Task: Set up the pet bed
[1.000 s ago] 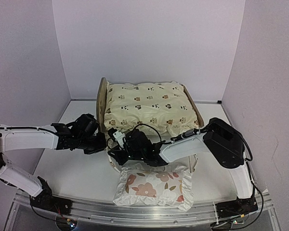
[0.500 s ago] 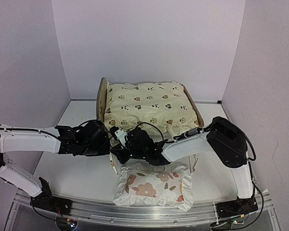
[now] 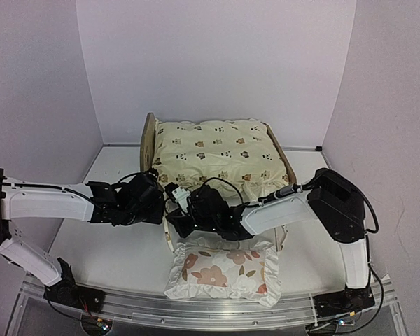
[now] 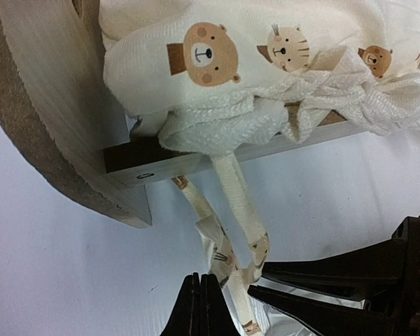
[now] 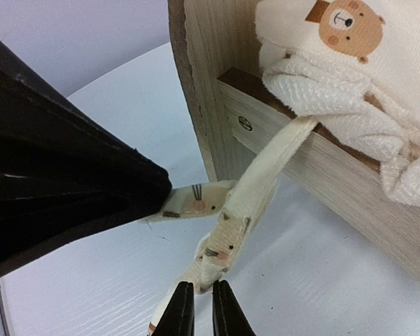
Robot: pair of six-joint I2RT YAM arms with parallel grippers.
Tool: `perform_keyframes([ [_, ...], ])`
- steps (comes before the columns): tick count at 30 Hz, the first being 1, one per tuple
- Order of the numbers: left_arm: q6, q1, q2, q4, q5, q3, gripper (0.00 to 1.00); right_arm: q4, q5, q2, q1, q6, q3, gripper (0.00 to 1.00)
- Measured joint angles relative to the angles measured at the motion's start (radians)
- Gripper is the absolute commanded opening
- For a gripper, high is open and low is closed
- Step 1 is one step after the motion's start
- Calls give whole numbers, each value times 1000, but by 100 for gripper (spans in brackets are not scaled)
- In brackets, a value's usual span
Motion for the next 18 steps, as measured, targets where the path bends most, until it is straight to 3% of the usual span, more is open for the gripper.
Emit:
perform_keyframes([
  [18,51,9,157,40,-12,73,0,-25,45,-18,-27,23,-59,16],
])
